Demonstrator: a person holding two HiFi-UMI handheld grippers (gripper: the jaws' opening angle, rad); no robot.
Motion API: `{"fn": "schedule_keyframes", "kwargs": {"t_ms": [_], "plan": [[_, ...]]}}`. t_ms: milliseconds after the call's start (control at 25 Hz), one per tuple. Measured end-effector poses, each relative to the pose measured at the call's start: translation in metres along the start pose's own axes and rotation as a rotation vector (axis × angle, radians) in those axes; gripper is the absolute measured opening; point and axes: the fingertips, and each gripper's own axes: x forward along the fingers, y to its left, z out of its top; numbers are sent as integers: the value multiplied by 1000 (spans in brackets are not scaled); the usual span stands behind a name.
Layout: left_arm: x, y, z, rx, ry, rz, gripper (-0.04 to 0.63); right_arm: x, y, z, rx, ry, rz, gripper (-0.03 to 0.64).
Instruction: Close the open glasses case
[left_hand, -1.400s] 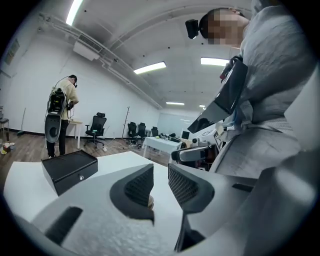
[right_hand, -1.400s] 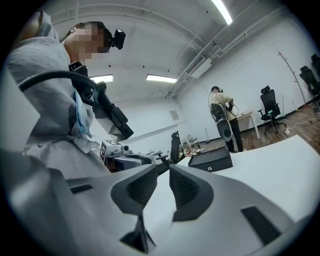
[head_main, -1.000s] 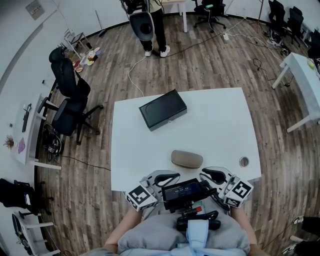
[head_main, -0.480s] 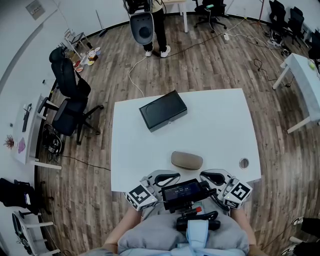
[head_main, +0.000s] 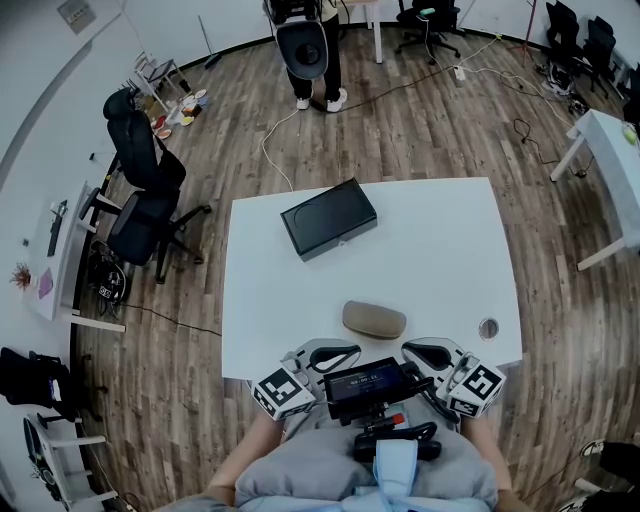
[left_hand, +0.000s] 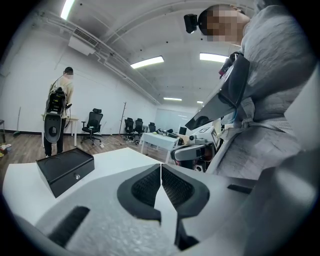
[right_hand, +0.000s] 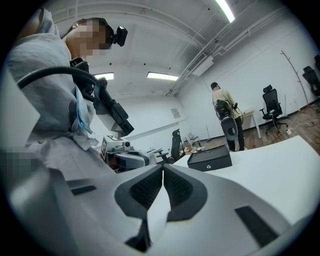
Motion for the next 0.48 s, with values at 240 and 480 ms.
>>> {"fn": "schedule_keyframes", "kwargs": {"t_ms": [240,480], "plan": [[2,1,2,-11,4,17,20,-2,-1,-1,5,6,12,31],[4,-1,2,-11,4,8,20,-3,0,2,8,10,19,29]]}}
